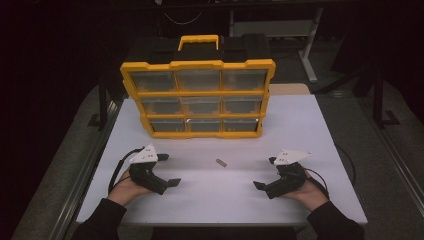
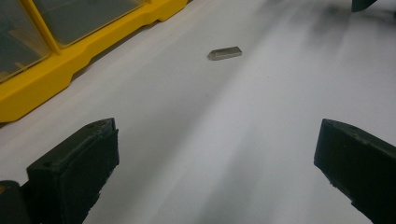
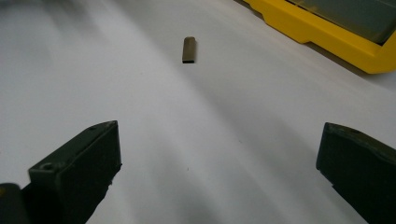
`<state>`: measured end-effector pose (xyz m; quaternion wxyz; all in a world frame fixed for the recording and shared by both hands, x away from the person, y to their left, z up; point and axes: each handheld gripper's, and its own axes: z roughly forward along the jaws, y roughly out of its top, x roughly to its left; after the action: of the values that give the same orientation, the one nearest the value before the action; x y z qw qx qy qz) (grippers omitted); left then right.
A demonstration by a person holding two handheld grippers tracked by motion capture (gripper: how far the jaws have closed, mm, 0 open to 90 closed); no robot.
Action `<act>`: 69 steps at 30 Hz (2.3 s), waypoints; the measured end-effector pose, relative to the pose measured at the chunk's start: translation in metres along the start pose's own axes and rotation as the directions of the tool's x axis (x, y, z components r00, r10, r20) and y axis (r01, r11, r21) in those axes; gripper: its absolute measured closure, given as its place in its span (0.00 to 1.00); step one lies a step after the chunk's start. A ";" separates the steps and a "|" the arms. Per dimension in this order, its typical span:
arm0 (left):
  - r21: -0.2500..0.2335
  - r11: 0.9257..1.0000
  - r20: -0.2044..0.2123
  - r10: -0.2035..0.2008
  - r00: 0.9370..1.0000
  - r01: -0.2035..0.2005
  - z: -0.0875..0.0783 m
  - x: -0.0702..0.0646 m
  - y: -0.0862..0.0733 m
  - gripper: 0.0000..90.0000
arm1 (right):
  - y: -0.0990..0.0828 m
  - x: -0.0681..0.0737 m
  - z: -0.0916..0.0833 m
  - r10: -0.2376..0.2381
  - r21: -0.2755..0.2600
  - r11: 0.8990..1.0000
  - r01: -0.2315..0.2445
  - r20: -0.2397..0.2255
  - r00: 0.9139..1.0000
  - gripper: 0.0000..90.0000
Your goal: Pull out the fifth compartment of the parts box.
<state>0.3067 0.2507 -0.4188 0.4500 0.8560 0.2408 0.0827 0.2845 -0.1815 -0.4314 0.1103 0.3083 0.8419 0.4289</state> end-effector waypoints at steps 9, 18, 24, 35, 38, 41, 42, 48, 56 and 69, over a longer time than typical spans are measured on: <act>-0.007 1.000 0.003 -0.005 1.000 0.005 0.001 0.001 0.000 0.00 | -0.001 -0.002 -0.002 0.012 -0.015 1.000 -0.012 0.002 1.000 0.00; -0.008 1.000 0.000 0.001 1.000 -0.001 0.003 0.003 0.002 0.00 | 0.000 -0.002 -0.002 0.015 -0.023 1.000 -0.015 -0.006 1.000 0.00; -0.010 1.000 0.006 0.012 1.000 -0.012 0.006 0.004 0.004 0.00 | 0.001 -0.002 -0.003 0.013 -0.023 1.000 -0.013 0.005 1.000 0.00; -0.019 1.000 0.007 0.011 1.000 -0.011 0.009 0.005 0.008 0.00 | 0.001 -0.001 -0.003 0.009 -0.021 1.000 -0.009 0.002 1.000 0.00; -0.024 1.000 0.010 0.013 1.000 -0.013 0.009 0.003 0.010 0.00 | 0.002 0.000 -0.003 0.005 -0.021 1.000 -0.005 0.004 1.000 0.00; -0.033 0.999 0.013 0.015 1.000 -0.014 0.009 0.003 0.010 0.00 | 0.003 0.000 -0.001 0.001 -0.017 1.000 -0.001 0.004 1.000 0.00; -0.033 0.999 0.013 0.015 1.000 -0.014 0.009 0.003 0.010 0.00 | 0.003 0.000 -0.001 0.001 -0.017 1.000 -0.001 0.004 1.000 0.00; -0.043 0.999 0.025 0.017 1.000 -0.016 0.012 0.002 0.013 0.00 | 0.003 0.000 -0.001 0.003 -0.018 1.000 -0.003 0.002 1.000 0.00; -0.050 0.998 0.014 0.028 1.000 -0.027 0.013 0.002 0.017 0.00 | 0.003 0.001 -0.001 0.000 -0.020 1.000 0.000 -0.011 1.000 0.00; -0.057 0.998 0.019 0.033 0.999 -0.032 0.020 0.001 0.022 0.00 | 0.003 0.000 0.000 -0.001 -0.018 1.000 0.001 -0.013 1.000 0.00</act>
<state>0.3223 0.2266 -0.4129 0.4750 0.8475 0.2198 0.0882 0.2853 -0.1802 -0.4289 0.1080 0.3041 0.8389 0.4383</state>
